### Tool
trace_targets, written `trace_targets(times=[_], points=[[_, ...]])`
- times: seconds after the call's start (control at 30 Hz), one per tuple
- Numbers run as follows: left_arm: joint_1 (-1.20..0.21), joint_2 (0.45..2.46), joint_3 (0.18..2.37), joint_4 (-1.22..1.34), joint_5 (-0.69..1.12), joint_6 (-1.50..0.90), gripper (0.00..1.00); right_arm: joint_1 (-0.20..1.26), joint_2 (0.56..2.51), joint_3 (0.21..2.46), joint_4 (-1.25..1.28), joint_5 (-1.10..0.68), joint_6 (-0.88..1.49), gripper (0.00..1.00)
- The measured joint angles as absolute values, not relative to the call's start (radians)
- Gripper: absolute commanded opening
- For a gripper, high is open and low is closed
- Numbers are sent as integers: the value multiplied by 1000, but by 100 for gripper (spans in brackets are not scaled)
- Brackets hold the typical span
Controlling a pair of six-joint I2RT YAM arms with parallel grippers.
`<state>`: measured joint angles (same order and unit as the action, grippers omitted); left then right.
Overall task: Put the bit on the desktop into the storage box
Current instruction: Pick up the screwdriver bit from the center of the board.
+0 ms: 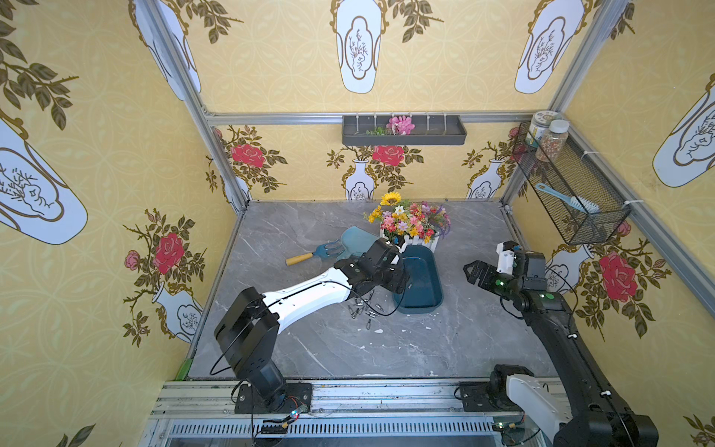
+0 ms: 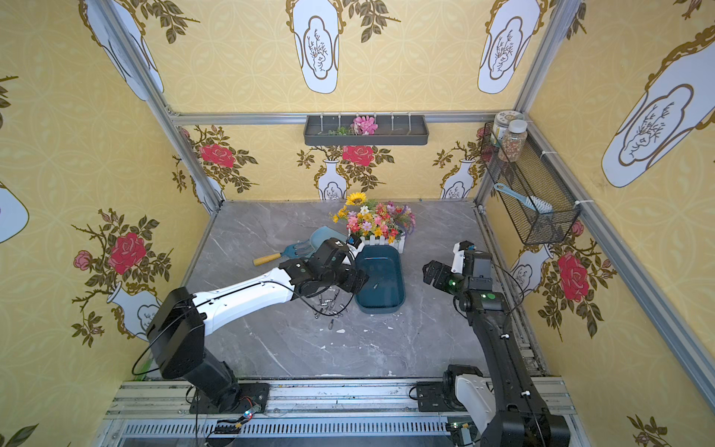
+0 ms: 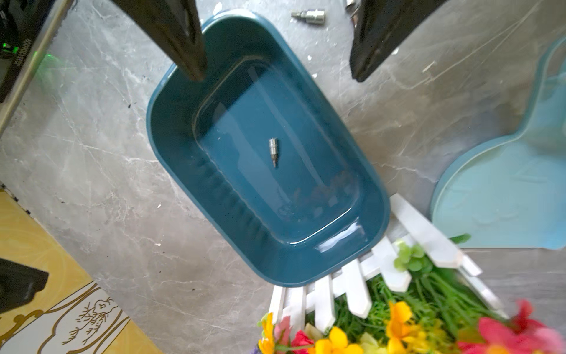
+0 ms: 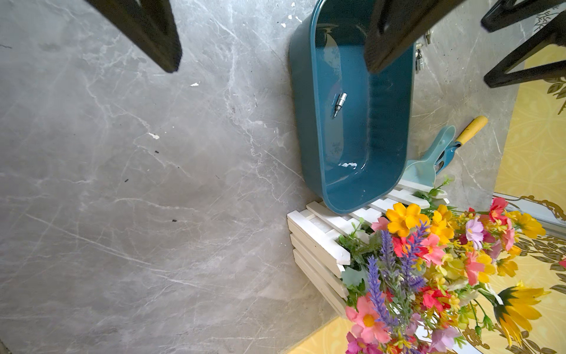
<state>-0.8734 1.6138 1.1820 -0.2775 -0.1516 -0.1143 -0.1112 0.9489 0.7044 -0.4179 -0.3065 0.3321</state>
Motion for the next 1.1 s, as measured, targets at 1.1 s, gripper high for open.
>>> trace_targets(times=[1.1], points=[[-751,1732,1193,-552,-149,-262,67,-111,936,693,-416,-306,332,97]])
